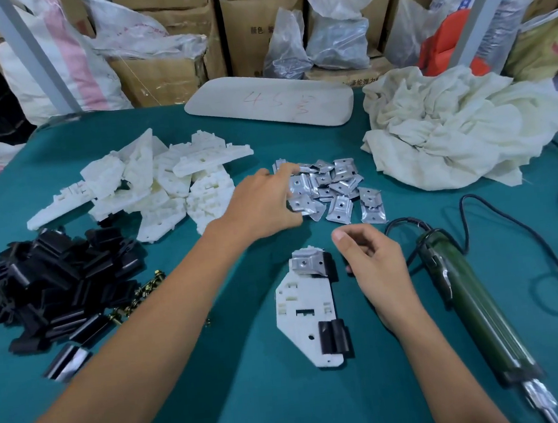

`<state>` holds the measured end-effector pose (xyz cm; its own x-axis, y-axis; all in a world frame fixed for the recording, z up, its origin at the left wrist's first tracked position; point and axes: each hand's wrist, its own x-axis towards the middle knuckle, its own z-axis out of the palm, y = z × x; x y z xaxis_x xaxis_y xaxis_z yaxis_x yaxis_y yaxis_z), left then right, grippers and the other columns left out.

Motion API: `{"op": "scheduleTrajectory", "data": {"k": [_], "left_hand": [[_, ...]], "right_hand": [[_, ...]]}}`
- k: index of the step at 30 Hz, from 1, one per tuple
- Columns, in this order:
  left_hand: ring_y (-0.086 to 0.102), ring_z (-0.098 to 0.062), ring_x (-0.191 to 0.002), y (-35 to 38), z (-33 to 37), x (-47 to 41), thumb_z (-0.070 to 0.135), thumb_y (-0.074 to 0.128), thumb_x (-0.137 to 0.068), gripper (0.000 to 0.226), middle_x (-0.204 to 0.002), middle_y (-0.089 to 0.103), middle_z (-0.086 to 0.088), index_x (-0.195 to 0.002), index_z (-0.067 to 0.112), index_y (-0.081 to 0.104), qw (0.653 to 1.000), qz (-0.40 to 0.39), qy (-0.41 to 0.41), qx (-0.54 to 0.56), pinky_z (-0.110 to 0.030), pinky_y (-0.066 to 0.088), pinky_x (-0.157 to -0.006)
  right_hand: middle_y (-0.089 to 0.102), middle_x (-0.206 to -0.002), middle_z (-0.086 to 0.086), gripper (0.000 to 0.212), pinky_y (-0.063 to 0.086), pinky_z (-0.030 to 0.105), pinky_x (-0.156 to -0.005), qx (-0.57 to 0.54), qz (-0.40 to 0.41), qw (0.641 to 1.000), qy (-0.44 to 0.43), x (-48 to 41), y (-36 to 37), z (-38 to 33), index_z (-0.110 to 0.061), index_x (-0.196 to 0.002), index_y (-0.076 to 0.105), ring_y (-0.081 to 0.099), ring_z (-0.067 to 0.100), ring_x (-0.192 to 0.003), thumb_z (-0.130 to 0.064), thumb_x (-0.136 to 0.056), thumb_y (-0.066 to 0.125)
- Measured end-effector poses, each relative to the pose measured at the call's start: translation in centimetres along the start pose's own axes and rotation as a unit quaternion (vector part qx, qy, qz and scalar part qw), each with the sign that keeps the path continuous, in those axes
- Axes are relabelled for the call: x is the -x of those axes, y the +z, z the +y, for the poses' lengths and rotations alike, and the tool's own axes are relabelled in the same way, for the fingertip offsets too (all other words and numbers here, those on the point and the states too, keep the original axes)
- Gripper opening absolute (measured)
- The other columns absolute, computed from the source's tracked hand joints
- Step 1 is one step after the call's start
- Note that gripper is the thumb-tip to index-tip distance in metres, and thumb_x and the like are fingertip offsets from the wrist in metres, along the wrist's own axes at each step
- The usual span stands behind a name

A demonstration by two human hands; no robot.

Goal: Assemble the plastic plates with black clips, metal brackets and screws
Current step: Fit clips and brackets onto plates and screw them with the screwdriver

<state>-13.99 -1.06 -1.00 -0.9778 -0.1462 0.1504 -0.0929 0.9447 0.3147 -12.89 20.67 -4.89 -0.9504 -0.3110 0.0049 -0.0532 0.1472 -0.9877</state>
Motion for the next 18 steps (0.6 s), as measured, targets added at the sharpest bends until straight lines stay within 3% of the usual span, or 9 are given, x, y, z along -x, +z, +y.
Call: {"op": "scheduleTrajectory", "data": {"k": [3, 5, 9, 12, 14, 16, 18], "left_hand": [[0.048, -0.024, -0.104, -1.1, -1.7, 3.5, 0.023, 0.072, -0.077, 0.074, -0.110, 0.066, 0.004, -0.145, 0.023, 0.041, 0.993, 0.070, 0.075, -0.054, -0.034, 0.039, -0.081], [0.045, -0.023, -0.108, -1.1, -2.7, 6.0, 0.013, 0.071, -0.079, 0.077, -0.115, 0.063, 0.005, -0.147, 0.024, 0.038, 0.989, 0.061, 0.116, -0.062, -0.036, 0.041, -0.092], [0.028, -0.010, -0.118, -0.6, -4.1, 8.8, 0.033, 0.073, -0.075, 0.091, -0.122, 0.053, 0.019, -0.150, 0.040, 0.022, 0.998, -0.024, 0.023, 0.048, -0.030, 0.029, -0.098], [0.032, -0.012, -0.117, -0.7, -4.5, 8.5, 0.050, 0.074, -0.076, 0.089, -0.118, 0.060, 0.017, -0.149, 0.034, 0.026, 0.998, -0.025, -0.028, 0.042, -0.027, 0.023, -0.094], [0.039, -0.014, -0.116, -0.6, -4.3, 8.3, 0.054, 0.072, -0.077, 0.086, -0.112, 0.065, 0.017, -0.148, 0.030, 0.029, 0.999, -0.025, -0.032, 0.034, -0.027, 0.022, -0.093], [0.042, -0.016, -0.116, -0.5, -4.1, 8.3, 0.051, 0.072, -0.078, 0.082, -0.107, 0.067, 0.018, -0.146, 0.029, 0.032, 0.998, -0.017, -0.038, 0.036, -0.027, 0.023, -0.093], [0.044, -0.017, -0.115, -0.7, -4.2, 8.8, 0.043, 0.073, -0.077, 0.079, -0.103, 0.067, 0.020, -0.145, 0.029, 0.034, 0.997, -0.001, -0.053, 0.055, -0.028, 0.025, -0.092]], "right_hand": [[0.073, -0.092, -0.018, 0.008, 0.058, 0.046, -0.092, 0.003, -0.006, 1.000, 0.000, 0.0, 0.0, 0.0, -0.039, -0.089, 0.073, 0.065, 0.001, -0.086, -0.036, -0.096, 0.069], [0.072, -0.091, -0.020, 0.009, 0.058, 0.047, -0.093, 0.006, -0.004, 1.000, 0.001, 0.0, 0.1, 0.0, -0.041, -0.089, 0.072, 0.064, 0.000, -0.085, -0.037, -0.096, 0.069], [0.072, -0.091, -0.020, 0.008, 0.058, 0.048, -0.091, 0.011, -0.002, 1.000, 0.000, 0.2, 0.0, -0.3, -0.040, -0.090, 0.072, 0.063, -0.001, -0.082, -0.036, -0.096, 0.068], [0.072, -0.093, -0.020, 0.006, 0.060, 0.046, -0.088, 0.025, -0.012, 1.000, 0.005, 1.0, -0.1, -0.9, -0.035, -0.093, 0.072, 0.064, -0.001, -0.081, -0.032, -0.096, 0.068], [0.072, -0.095, -0.021, 0.005, 0.060, 0.040, -0.083, 0.057, -0.031, 0.998, 0.005, 2.3, -0.6, -1.1, -0.035, -0.097, 0.071, 0.064, 0.000, -0.079, -0.030, -0.096, 0.068], [0.071, -0.093, -0.021, 0.007, 0.053, 0.023, -0.076, 0.111, -0.060, 0.992, -0.012, 4.5, -1.6, -1.0, -0.038, -0.098, 0.070, 0.061, 0.001, -0.073, -0.034, -0.093, 0.070], [0.068, -0.102, -0.024, 0.028, 0.044, 0.009, -0.073, 0.167, -0.132, 0.977, -0.022, 7.0, -3.0, -0.8, -0.047, -0.108, 0.067, 0.058, -0.004, -0.081, -0.047, -0.082, 0.076]]}}
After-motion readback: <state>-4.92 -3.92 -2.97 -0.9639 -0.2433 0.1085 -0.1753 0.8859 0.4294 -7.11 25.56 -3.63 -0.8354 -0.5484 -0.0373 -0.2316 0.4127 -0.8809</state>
